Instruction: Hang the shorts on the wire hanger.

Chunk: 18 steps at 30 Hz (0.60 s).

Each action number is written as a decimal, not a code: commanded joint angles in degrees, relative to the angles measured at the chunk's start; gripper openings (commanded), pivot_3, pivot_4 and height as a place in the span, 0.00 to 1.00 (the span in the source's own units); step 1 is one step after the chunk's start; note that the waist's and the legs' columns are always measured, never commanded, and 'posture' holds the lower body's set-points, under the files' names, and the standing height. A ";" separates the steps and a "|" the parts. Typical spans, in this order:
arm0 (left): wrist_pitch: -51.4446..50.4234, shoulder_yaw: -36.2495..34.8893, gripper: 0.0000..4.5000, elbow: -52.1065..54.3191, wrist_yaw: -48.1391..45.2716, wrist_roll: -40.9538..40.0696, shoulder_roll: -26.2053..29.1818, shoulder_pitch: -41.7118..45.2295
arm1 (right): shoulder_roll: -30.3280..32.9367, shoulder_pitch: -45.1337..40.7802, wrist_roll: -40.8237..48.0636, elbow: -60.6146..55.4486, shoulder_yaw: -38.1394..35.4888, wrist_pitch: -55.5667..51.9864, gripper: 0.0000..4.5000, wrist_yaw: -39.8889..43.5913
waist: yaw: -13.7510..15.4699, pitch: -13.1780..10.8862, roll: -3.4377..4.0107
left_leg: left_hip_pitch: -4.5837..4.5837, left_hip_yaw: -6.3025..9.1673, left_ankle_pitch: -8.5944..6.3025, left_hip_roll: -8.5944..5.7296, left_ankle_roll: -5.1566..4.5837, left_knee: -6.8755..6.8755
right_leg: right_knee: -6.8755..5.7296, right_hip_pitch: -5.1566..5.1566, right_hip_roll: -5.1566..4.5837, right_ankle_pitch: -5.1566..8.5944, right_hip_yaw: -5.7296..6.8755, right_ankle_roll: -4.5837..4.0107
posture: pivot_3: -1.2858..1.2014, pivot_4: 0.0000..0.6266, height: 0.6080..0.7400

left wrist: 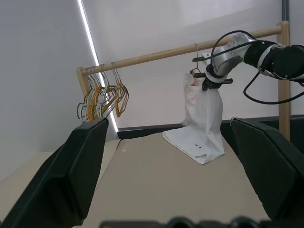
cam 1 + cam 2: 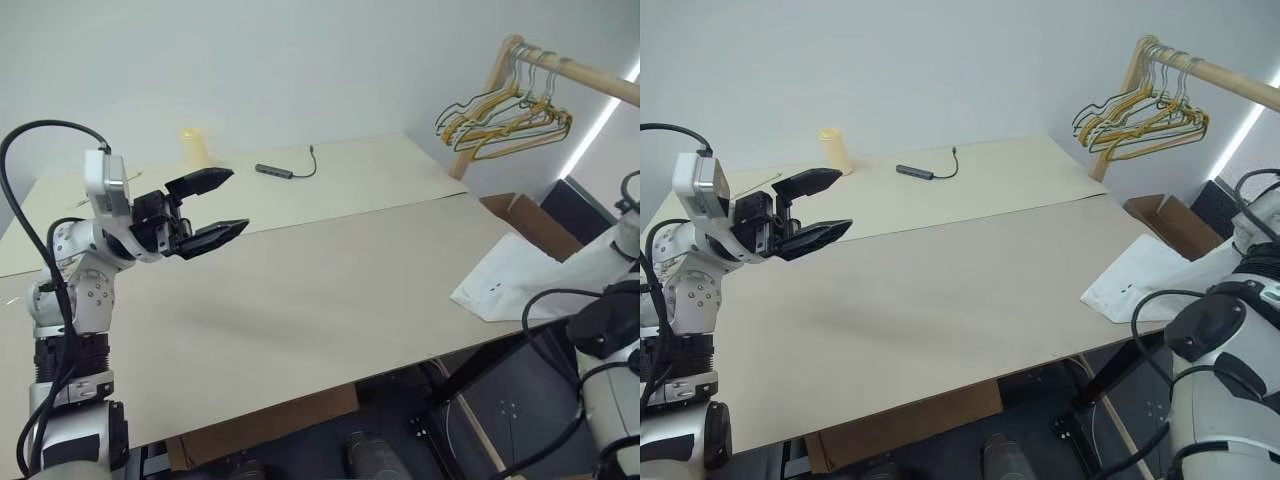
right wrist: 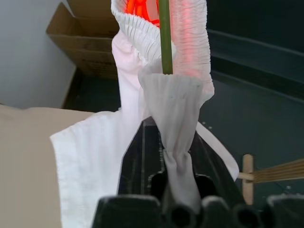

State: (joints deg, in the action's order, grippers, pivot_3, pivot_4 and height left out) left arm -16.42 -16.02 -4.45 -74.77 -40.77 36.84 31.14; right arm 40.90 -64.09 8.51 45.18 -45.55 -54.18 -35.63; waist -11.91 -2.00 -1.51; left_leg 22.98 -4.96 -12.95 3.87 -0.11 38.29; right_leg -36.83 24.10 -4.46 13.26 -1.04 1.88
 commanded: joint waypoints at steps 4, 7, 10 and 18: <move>-0.12 -0.52 1.00 1.57 -0.50 -1.46 0.55 1.06 | -0.11 0.94 -2.15 -3.97 4.44 1.15 0.64 -2.59 | -0.02 0.00 0.01 | -0.01 0.00 0.00 0.00 0.00 -0.03 | 0.03 0.00 0.00 -0.01 -0.01 -0.01 | 0.46 0.00 1.00; -0.42 -0.55 1.00 1.87 -0.81 -1.91 0.48 0.99 | -0.65 2.29 -4.38 -7.03 7.74 1.87 0.89 -3.87 | -0.03 -0.01 0.02 | -0.01 0.00 0.00 0.00 0.00 -0.04 | 0.02 0.00 0.00 0.00 -0.01 0.00 | 0.46 0.00 1.00; -0.54 -0.54 1.00 1.98 -0.75 -2.08 0.50 0.96 | -1.41 3.99 -8.27 -11.87 13.29 2.81 0.99 -4.55 | 0.00 -0.02 0.06 | -0.02 0.01 0.00 0.00 0.00 -0.05 | 0.02 0.02 0.00 0.00 -0.03 0.01 | 0.46 0.00 1.00; -0.81 -0.55 1.00 2.34 -0.15 -2.18 0.46 0.65 | -1.18 6.97 -23.74 -22.21 32.72 9.48 0.99 -6.14 | -0.10 -0.03 0.13 | -0.06 0.03 0.00 0.01 0.00 -0.07 | -0.03 0.06 0.02 0.03 -0.13 0.07 | 0.46 0.00 1.00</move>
State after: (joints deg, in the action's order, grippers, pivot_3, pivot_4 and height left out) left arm -17.45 -16.00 -3.71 -75.21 -42.16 36.84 31.14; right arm 38.60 -57.02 -10.60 25.97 -17.26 -49.07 -40.63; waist -12.01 -2.03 -1.38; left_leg 22.91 -4.93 -12.95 3.87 -0.11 38.22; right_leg -36.86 24.15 -4.44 13.30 -1.16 1.96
